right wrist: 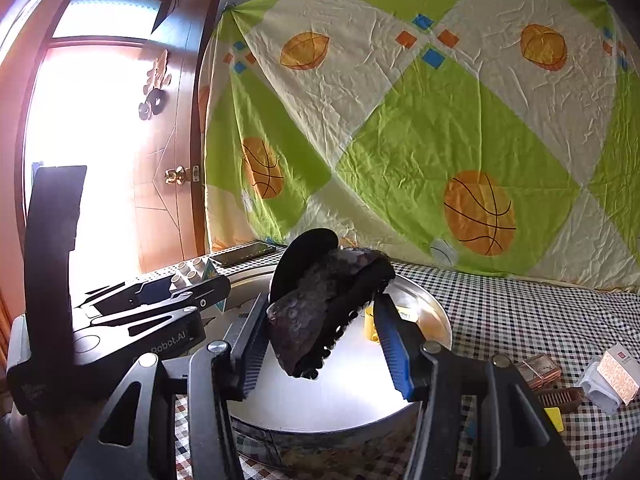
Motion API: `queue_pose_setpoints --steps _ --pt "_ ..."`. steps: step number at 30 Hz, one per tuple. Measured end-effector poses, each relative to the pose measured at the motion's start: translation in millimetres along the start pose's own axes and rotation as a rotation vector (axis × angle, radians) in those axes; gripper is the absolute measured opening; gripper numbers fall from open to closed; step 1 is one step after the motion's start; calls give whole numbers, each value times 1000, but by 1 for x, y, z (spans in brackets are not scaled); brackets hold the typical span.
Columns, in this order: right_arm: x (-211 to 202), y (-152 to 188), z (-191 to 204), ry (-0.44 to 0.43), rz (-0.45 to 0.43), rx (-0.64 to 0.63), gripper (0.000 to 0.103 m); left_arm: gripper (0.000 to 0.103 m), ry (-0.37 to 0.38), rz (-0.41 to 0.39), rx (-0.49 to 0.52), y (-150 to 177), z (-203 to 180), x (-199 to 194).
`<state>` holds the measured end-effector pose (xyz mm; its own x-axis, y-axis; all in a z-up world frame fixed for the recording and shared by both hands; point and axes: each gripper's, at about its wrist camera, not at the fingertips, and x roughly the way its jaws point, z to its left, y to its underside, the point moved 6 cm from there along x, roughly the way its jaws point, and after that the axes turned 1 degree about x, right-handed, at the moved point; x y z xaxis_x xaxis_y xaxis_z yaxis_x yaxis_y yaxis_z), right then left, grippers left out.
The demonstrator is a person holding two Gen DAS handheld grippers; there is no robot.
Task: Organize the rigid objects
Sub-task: 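Lower the white brick and dark pouch down into the tin, then open both grippers to release the white brick and dark pouch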
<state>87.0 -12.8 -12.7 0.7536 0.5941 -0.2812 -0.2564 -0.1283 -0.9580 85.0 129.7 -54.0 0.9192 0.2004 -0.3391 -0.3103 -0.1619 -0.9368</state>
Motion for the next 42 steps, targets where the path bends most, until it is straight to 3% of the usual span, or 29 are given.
queue_pose_setpoints --steps 12,21,33,42 --pt "26 -13 -19 -45 97 56 54 41 18 87 66 -10 -1 17" --pt "68 -7 -37 -91 266 102 54 41 68 206 115 -11 -6 47" --pt "119 5 -40 -122 514 55 54 41 100 362 198 -8 -13 83" --pt "129 12 -43 -128 571 76 55 41 88 410 274 0 -19 91"
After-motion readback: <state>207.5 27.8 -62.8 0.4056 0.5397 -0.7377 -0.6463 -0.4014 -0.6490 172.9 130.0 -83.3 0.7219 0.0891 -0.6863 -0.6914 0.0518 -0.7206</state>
